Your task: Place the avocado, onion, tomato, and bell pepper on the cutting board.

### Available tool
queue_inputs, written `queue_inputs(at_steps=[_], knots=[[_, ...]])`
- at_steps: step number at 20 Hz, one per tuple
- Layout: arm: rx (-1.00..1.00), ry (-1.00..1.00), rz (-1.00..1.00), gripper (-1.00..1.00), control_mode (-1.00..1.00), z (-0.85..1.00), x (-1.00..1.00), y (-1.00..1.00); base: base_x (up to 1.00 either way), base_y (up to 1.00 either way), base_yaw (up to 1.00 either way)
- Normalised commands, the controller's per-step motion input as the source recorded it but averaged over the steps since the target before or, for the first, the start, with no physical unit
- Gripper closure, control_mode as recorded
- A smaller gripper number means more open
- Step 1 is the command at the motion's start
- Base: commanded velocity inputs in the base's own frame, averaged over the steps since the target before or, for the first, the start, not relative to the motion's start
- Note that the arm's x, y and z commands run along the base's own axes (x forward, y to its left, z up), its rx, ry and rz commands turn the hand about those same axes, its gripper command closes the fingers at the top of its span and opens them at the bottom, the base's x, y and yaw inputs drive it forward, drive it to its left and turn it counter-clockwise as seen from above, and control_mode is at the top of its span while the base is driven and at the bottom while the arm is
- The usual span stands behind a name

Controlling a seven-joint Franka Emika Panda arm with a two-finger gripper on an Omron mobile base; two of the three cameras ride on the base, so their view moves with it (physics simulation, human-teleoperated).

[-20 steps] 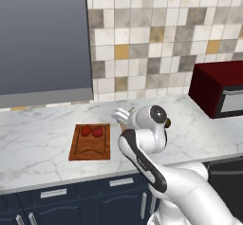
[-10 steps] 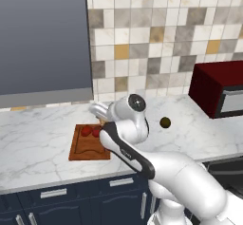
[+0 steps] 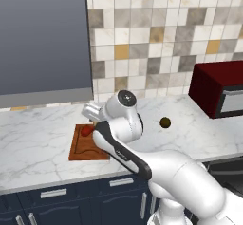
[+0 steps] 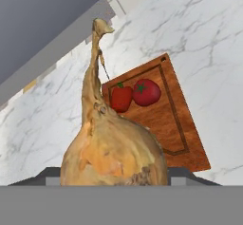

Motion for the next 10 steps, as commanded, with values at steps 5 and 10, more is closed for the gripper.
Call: queue_inputs(at_steps=[5, 10], knots=[[0.0, 0.02, 0.0, 1.0, -1.0, -0.1, -0.06, 0.18, 0.0, 0.0, 0.0], [-0.11, 0.0, 0.0, 1.0, -1.0, -0.4, 0.0, 0.0, 0.0, 0.0, 0.0]])
